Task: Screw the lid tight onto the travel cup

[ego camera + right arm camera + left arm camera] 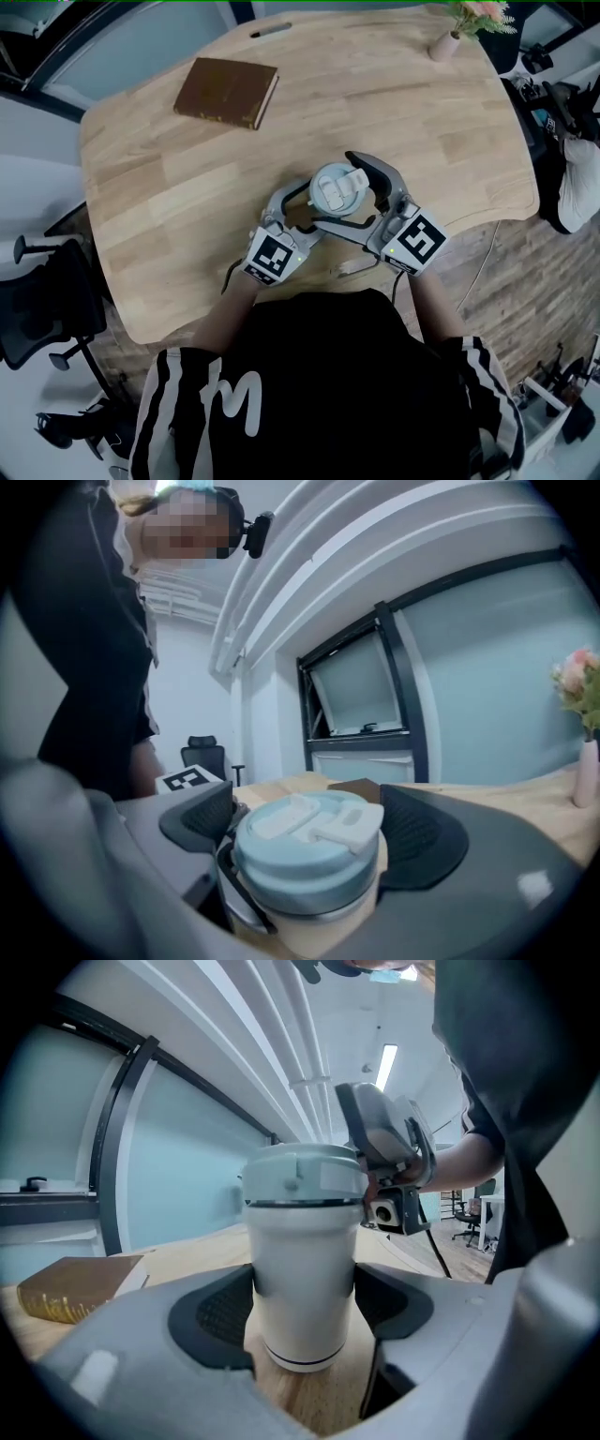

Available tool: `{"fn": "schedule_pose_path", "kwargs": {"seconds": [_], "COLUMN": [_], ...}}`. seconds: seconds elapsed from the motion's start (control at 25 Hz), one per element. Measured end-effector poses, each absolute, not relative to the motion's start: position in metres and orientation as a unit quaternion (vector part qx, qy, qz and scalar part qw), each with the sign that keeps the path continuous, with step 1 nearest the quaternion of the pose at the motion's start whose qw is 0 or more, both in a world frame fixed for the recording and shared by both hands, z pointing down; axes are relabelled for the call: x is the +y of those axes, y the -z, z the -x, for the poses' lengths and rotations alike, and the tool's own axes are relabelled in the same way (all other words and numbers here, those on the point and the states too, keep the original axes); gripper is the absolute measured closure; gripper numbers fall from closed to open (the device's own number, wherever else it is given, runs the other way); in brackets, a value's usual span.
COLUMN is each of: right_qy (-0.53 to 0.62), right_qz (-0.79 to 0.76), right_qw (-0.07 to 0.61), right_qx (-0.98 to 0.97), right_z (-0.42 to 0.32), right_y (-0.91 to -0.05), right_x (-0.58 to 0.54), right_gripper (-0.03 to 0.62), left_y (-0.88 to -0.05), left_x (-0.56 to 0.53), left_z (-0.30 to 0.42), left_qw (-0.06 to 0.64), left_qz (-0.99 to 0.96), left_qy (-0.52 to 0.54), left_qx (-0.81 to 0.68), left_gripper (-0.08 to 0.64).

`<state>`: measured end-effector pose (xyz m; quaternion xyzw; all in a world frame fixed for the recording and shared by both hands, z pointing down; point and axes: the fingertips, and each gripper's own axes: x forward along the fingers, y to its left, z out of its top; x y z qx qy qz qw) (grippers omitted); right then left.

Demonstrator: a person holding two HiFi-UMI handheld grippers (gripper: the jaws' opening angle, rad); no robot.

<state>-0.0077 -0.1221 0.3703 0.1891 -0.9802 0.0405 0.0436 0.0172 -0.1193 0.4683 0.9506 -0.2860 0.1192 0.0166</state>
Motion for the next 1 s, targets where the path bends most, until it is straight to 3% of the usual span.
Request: {"fn": "schedule_pose_path", "kwargs": {"seconds": [0.48, 1.0], "right_qy": [-0.005, 0.006], "right_qz": [0.07, 0.095], "right_qw": [0.073, 0.061], "right_qx": [-0.995, -0.994], "right_z": [0.016, 0.021], "right_y": [-0.362, -0.361], "right_x": [-0.106, -0.102], "right_gripper": [0.123, 0.15], "left_y": [-0.468, -0.468], "left_x": [-0.119, -0.119], "left_z": [-0.02, -0.019], "left_qw": [0.018, 0.02], "left_qz": [-0.941, -0.935], "left_qy": [-0.126, -0.126], "left_qx": [-0.312, -0.332], "left_gripper": [0.218, 0.216]}}
